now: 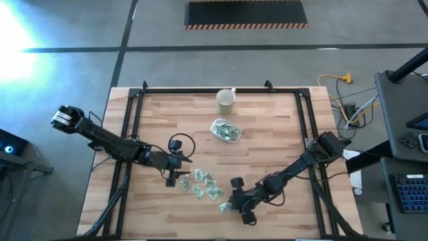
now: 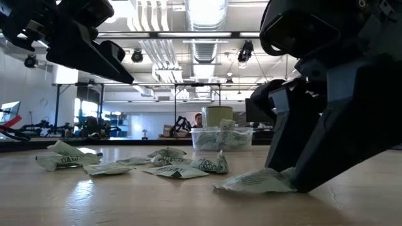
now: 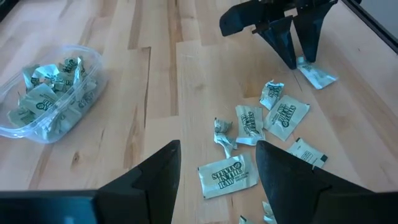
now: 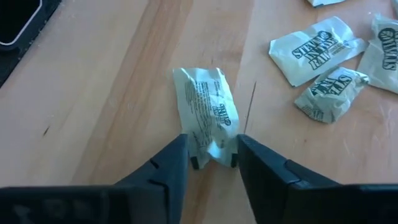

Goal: Pick and place items into bin
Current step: Put the green stevia packet into the transparent bin

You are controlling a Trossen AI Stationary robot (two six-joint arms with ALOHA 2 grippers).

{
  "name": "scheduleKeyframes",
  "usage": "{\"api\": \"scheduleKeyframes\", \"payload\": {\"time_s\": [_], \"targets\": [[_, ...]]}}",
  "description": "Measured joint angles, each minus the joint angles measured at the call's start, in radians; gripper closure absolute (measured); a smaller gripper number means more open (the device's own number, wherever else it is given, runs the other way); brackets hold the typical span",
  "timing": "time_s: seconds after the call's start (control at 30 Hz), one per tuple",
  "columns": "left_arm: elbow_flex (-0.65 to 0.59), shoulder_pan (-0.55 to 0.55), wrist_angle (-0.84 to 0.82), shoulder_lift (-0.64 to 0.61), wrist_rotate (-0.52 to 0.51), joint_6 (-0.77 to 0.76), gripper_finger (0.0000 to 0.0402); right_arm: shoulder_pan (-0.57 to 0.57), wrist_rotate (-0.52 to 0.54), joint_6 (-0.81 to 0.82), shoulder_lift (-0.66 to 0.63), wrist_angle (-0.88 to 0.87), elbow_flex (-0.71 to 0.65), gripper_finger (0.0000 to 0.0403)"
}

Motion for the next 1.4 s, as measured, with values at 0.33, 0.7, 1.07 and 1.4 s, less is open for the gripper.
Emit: {"api": "scheduleKeyframes", "payload": {"time_s": [0.33, 0.7, 1.07, 1.4], "targets": [[0.000, 0.000, 0.004, 0.000, 0.000, 0.000, 0.0210, 0.001, 0.001, -0.020, -0.012, -0.006, -0.003, 0.0357], [0.000, 0.000, 0.008, 0.000, 0.000, 0.000, 0.0210, -0.013, 0.147, -0.124, -0.088, -0.079, 0.000, 0.0390], [-0.013, -0.001, 0.010, 0.000, 0.000, 0.001, 0.0210, -0.042, 0.678, -0.163, -0.239, -0.304, 0.001, 0.0390], [-0.013, -0.001, 0.033, 0.000, 0.000, 0.007, 0.0210, -0.221, 0.810, -0.131, -0.295, -0.391, 0.000, 0.0390]]}}
